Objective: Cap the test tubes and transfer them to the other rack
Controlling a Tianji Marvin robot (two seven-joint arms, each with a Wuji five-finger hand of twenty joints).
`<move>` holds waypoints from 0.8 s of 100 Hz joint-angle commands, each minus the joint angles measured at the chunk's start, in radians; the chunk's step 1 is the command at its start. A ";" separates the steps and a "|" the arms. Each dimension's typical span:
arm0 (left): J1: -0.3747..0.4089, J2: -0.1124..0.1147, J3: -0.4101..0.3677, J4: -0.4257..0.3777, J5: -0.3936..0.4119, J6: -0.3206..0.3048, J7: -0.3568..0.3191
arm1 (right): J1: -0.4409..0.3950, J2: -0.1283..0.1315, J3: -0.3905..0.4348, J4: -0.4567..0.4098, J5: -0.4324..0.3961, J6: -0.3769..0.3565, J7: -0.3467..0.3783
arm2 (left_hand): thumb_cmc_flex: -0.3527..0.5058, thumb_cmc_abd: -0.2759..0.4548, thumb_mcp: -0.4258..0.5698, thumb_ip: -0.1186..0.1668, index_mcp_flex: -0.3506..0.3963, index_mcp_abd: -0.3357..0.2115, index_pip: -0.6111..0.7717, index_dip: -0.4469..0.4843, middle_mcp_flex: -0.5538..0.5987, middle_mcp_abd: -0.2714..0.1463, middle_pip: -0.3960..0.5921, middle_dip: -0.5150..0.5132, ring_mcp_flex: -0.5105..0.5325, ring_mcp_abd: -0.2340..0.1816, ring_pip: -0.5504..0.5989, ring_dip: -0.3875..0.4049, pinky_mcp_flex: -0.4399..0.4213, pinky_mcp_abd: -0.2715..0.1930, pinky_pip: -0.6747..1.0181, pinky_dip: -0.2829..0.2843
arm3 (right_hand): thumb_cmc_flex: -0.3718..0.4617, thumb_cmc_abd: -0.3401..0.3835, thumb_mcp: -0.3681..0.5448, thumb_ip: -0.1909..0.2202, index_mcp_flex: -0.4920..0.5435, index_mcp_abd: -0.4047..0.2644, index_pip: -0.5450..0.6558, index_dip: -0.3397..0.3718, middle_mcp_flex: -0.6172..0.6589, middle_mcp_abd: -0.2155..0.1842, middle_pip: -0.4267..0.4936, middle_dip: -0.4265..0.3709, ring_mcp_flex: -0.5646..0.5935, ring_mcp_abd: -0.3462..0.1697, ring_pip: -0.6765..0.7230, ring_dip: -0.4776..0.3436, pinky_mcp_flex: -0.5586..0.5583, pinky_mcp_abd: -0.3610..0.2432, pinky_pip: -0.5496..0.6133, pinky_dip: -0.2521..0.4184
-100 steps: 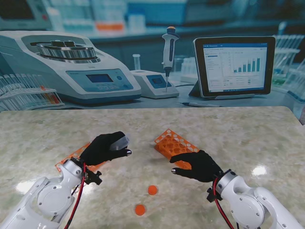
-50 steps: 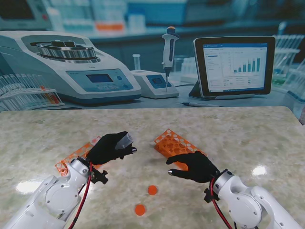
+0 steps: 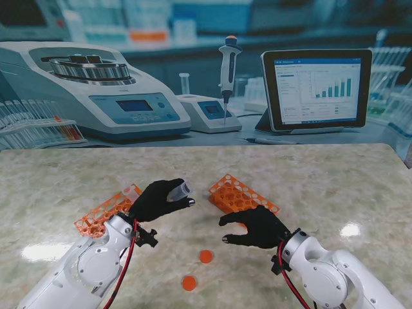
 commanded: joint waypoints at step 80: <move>-0.025 -0.012 0.037 0.017 -0.081 -0.023 -0.020 | 0.191 0.016 -0.249 0.111 -0.152 0.005 0.011 | 0.003 -0.005 0.070 0.016 0.086 0.033 0.116 0.063 0.113 -0.003 0.130 0.019 0.249 -0.133 0.511 0.049 0.616 -0.323 0.908 0.108 | -0.029 -0.387 0.374 -0.036 0.064 0.024 0.077 0.258 0.040 0.006 0.180 0.351 0.142 -0.046 0.200 0.357 0.153 -0.136 0.218 0.316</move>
